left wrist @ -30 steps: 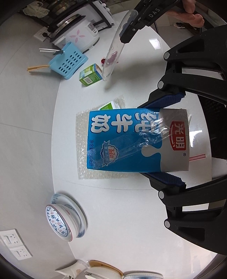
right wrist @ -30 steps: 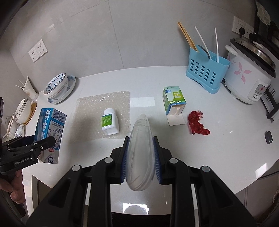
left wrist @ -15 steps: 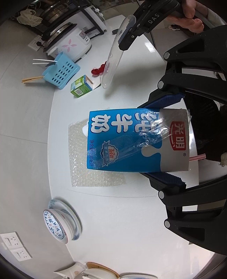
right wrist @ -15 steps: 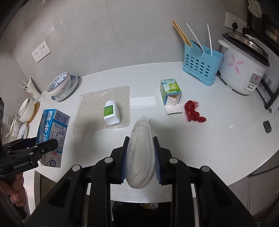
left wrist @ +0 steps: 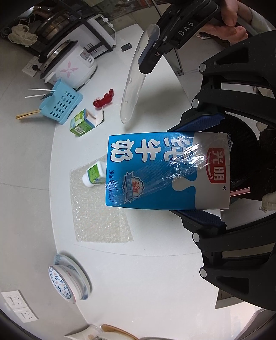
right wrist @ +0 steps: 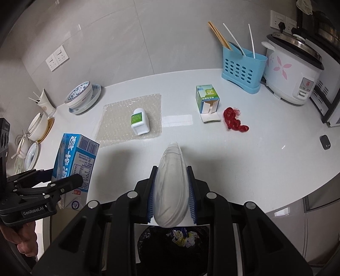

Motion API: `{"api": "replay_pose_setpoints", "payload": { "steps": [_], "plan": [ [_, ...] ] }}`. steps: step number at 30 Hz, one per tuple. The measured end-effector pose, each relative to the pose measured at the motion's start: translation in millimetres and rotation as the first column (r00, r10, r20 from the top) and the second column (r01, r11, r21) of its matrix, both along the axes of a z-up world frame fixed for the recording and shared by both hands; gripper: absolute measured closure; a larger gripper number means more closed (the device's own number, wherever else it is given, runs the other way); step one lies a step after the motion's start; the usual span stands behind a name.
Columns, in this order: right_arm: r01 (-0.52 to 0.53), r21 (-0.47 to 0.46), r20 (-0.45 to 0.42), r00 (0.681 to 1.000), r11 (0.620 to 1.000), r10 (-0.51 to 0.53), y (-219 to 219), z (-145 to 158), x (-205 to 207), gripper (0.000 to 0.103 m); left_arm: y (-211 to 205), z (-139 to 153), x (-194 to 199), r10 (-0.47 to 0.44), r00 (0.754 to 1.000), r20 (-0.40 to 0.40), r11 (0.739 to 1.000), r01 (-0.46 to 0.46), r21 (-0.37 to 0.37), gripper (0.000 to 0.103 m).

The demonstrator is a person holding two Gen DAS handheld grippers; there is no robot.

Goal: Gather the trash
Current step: 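Carry the milk carton and clear case down over the trash bin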

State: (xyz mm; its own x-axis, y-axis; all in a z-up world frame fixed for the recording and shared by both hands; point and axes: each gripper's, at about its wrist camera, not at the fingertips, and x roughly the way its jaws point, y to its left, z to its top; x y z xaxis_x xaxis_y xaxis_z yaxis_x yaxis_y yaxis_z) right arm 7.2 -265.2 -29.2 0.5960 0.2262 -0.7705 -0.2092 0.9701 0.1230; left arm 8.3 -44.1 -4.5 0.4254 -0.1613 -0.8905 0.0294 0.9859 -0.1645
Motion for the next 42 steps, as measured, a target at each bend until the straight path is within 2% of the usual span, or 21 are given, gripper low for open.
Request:
{"api": "replay_pose_setpoints", "payload": {
  "steps": [12, 23, 42],
  "plan": [
    [-0.033, 0.015, -0.007, 0.999, 0.999, 0.033, -13, -6, -29, 0.079, -15, -6, -28, 0.024, 1.0, -0.002, 1.0, -0.024, 0.004, 0.041],
    [-0.064, 0.05, -0.038, 0.997, 0.997, 0.065, -29, -20, -63, 0.079, -31, -26, -66, 0.045, 0.999, -0.028, 0.999, -0.045, -0.008, 0.041],
    [-0.149, 0.051, -0.042, 0.988, 0.988, 0.151, -54, -38, -127, 0.079, -62, -54, -122, 0.065, 0.997, -0.046, 0.998, -0.066, -0.021, 0.041]
  ]
}}
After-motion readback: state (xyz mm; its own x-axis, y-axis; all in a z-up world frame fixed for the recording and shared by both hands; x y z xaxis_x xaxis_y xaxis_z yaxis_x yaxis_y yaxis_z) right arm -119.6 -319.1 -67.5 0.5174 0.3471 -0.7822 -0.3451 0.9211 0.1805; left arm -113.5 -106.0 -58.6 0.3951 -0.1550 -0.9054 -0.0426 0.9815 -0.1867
